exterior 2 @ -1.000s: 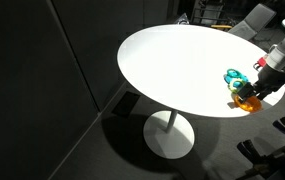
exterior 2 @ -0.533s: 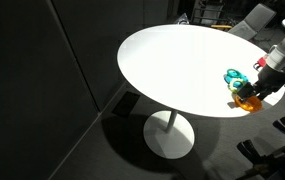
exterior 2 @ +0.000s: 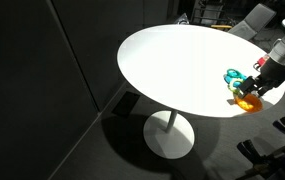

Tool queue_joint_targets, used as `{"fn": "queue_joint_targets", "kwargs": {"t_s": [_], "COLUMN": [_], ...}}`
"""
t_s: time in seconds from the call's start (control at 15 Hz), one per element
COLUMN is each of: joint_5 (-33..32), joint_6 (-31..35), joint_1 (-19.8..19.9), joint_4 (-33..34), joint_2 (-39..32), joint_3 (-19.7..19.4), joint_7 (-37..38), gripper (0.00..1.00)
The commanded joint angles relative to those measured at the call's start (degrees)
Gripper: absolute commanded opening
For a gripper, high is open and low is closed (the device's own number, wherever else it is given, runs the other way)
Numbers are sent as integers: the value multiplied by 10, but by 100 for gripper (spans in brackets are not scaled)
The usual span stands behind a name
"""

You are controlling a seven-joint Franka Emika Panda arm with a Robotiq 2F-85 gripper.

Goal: Pick up the orange ring and put it on the ring holder

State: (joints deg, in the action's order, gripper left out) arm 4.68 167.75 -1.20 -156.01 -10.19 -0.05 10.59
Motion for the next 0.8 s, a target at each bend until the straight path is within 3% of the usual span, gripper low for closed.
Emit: {"fn": "queue_joint_targets", "kwargs": {"t_s": [0.0, 0.73], "joint_5": [32, 47], "joint_6": [1, 7], "joint_1": [16, 20], "joint_4": [-7, -2], "joint_2": [17, 1], "joint_3": [15, 22], "joint_7": [-34, -49], "gripper": [100, 100]}}
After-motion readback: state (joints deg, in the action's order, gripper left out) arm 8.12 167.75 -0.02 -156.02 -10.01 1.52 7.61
